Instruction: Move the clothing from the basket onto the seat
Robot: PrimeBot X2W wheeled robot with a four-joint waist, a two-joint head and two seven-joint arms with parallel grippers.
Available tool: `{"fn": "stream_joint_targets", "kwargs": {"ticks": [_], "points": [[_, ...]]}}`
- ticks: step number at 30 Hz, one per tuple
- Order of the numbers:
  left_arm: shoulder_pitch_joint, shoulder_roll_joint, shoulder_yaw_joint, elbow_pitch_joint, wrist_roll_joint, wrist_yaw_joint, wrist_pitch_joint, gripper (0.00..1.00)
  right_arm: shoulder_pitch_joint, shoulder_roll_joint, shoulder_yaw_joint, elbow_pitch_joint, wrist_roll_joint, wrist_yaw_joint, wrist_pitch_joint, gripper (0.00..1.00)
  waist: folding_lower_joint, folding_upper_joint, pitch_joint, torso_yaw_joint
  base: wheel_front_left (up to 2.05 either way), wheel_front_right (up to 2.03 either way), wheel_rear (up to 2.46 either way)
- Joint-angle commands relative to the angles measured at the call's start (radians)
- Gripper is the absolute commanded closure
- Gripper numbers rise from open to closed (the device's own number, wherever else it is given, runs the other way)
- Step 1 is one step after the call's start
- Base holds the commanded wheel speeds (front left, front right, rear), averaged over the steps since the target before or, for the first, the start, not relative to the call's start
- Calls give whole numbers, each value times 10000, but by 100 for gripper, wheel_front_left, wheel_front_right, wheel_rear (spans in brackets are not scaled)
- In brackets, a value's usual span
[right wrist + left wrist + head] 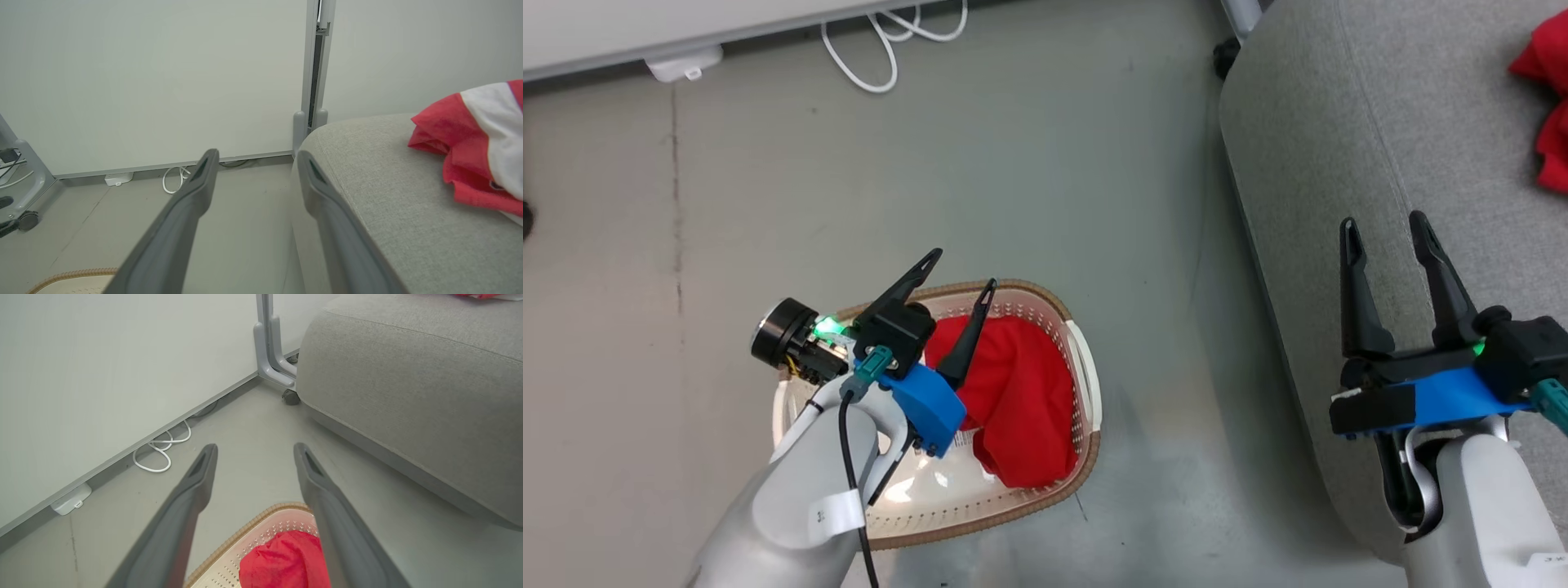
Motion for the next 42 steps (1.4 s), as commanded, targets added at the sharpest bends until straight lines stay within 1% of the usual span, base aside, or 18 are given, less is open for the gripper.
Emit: {"fn": "stream_joint_targets", "kwargs": {"ticks": [1, 11, 16, 24, 32, 42], "points": [[-270, 83, -67, 118, -80, -6, -27, 0, -159, 30, 1, -77, 65, 1, -5, 0, -2, 0, 532, -237, 0, 0, 0], [-1684, 186, -1953, 2313, -836, -5, -28, 0, -956, 48, 132, -336, 79, 1, -5, 0, -2, 0, 2048, -474, 0, 0, 0], [-2323, -1, -2885, 3468, -1314, -7, -19, 0, -1287, 52, 201, -449, 81, 1, -5, 0, -2, 0, 2724, -520, 0, 0, 0], [-3219, -75, -4078, 4638, -2138, -6, 150, 0, -1724, 51, 346, -640, 210, 1, -4, 0, -2, 0, 3786, -635, 0, 0, 0], [-3862, -26, -4631, 5423, -2812, -6, 760, 0, -1928, 51, 288, -843, 191, 1, -4, 0, -2, 0, 4738, -738, 0, 0, 0], [-4646, 255, -4824, 5793, -3368, -6, 1040, 0, -1962, 52, 343, -1243, 253, 1, -4, 0, -2, 0, 5877, -863, 0, 0, 0]]}}
